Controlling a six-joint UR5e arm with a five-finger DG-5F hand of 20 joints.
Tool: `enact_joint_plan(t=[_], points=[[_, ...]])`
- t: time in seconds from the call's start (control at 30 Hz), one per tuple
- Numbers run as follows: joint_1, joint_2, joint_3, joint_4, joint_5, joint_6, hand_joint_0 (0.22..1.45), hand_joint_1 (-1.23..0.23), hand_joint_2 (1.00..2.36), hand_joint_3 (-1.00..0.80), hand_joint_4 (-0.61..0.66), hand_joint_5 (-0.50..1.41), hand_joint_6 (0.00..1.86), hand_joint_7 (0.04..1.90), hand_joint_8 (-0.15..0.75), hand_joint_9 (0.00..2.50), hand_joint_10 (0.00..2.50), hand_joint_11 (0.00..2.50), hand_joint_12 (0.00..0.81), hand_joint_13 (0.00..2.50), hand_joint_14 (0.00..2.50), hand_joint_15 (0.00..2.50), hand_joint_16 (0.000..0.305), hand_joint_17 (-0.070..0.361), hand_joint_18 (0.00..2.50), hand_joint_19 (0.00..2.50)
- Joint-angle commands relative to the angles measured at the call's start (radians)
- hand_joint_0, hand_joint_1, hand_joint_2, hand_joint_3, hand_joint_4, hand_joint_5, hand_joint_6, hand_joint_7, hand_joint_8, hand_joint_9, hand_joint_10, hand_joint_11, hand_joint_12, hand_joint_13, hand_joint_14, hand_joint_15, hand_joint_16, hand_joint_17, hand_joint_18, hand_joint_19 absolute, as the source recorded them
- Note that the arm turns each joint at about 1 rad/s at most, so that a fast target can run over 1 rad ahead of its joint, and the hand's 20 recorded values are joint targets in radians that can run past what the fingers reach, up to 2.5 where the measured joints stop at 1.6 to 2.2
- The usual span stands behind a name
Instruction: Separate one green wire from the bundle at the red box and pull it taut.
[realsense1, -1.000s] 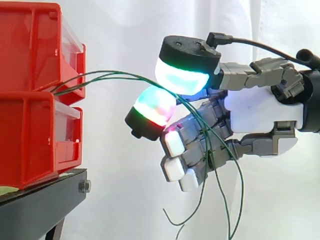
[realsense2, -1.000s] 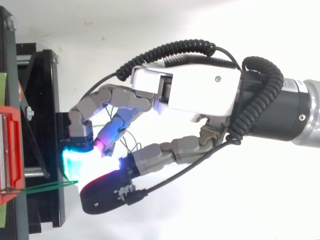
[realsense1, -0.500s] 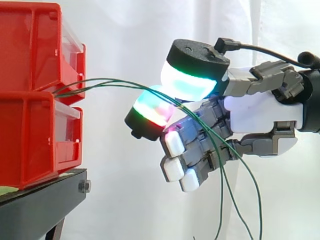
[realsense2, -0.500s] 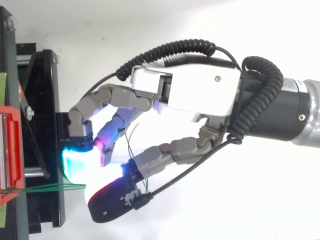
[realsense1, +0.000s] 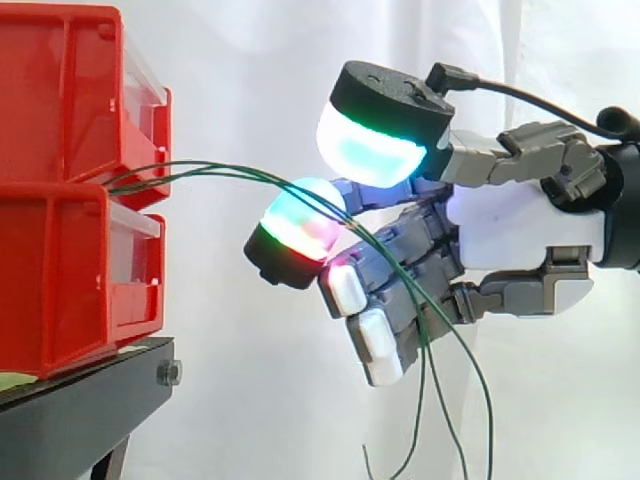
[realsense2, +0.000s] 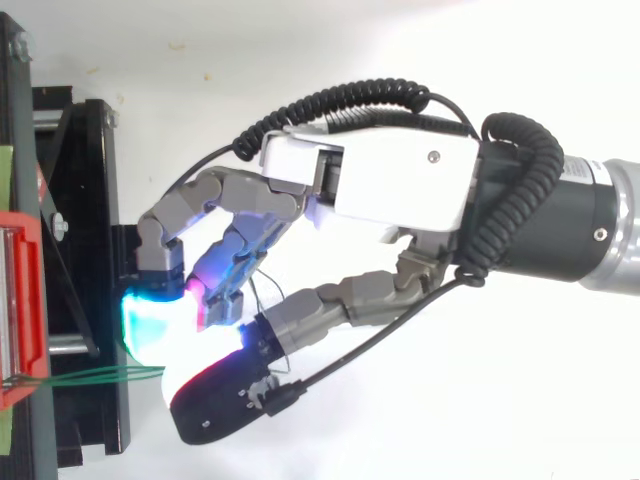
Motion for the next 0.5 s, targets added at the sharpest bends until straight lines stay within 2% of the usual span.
enact_joint_plan(t=[0.0, 0.07, 0.1, 0.23, 0.3, 0.47], points=[[0.000, -0.005, -0.018, 0.025, 0.001, 0.010, 0.55, -0.62, 1.00, -0.50, 0.19, -0.20, 0.90, 0.89, 0.333, 0.99, 0.02, 0.66, 0.385, 1.20, 0.02, 0.61, 0.056, 0.127, 0.95, 0.47], [0.002, -0.005, -0.032, 0.045, 0.001, 0.015, 0.55, -0.62, 1.00, -0.50, 0.19, -0.20, 0.90, 0.90, 0.335, 1.00, 0.02, 0.66, 0.389, 1.27, 0.02, 0.62, 0.056, 0.127, 0.96, 0.46], [0.005, -0.005, -0.052, 0.078, 0.001, 0.021, 0.55, -0.62, 1.00, -0.50, 0.19, -0.20, 0.90, 0.89, 0.335, 1.01, 0.02, 0.67, 0.385, 1.29, 0.02, 0.62, 0.056, 0.126, 0.96, 0.46], [0.008, -0.005, -0.090, 0.164, 0.001, 0.052, 0.56, -0.63, 1.00, -0.50, 0.20, -0.20, 0.89, 0.90, 0.335, 1.02, 0.02, 0.69, 0.394, 1.48, 0.02, 0.73, 0.055, 0.124, 0.99, 0.45], [0.009, -0.005, -0.093, 0.183, 0.001, 0.069, 0.56, -0.63, 1.00, -0.50, 0.19, -0.20, 0.89, 0.91, 0.340, 1.03, 0.02, 0.70, 0.393, 1.52, 0.02, 0.76, 0.055, 0.125, 0.99, 0.44], [0.011, -0.006, -0.093, 0.185, 0.000, 0.087, 0.56, -0.62, 1.00, -0.50, 0.19, -0.20, 0.89, 0.91, 0.342, 1.06, 0.02, 0.74, 0.388, 1.62, 0.02, 0.88, 0.055, 0.125, 1.00, 0.45]])
